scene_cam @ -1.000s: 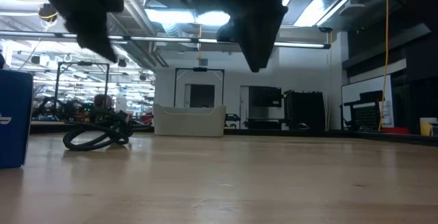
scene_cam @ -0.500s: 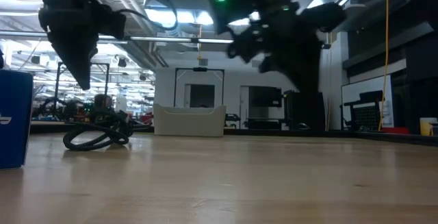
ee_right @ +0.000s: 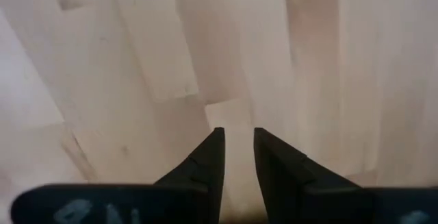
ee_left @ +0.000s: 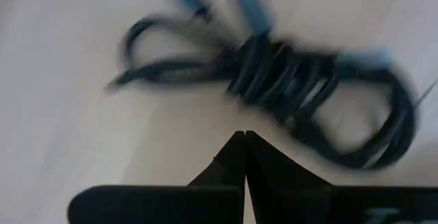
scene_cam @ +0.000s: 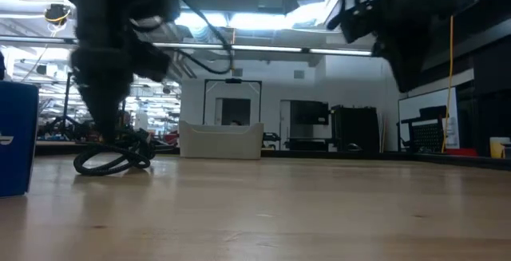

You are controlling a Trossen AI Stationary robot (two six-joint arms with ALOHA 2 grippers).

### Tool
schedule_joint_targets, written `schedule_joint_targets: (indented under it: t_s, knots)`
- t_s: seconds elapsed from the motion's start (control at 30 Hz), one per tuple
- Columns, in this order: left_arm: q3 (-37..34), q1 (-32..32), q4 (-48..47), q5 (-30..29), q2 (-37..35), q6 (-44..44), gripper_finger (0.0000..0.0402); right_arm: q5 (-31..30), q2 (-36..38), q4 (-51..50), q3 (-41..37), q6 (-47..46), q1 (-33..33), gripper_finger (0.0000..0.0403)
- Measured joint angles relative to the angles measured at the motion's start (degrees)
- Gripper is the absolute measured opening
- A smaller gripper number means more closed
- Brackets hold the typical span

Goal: Pick and place USB-C Cables
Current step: Put the black charger cable into the white bin

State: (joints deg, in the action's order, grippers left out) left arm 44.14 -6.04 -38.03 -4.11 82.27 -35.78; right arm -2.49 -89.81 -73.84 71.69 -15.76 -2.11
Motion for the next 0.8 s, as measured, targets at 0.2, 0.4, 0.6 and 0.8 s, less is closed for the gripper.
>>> schedule_joint_targets:
  t_s: [0.2,0.4,0.6,0.8]
  knots:
    - [2.7,3.1,11.2,3.6,9.2,2.9,0.0000,-1.0,8.1,3.9,-6.5,-6.3,-1.4,0.0082]
    - [15.2,6.0,16.3,-1.6,15.3,11.8,0.0000,-3.1,11.3,7.0,-9.5,-6.7,-2.0,0.0082]
    - [26.9,5.2,-6.7,-3.9,14.8,18.3,0.0000,-3.1,11.3,8.0,-10.7,-8.2,-2.0,0.0082]
    - [31.5,2.3,-33.4,-7.6,11.3,17.2,0.0000,-4.0,10.8,15.0,-11.0,-7.9,-2.0,0.0082]
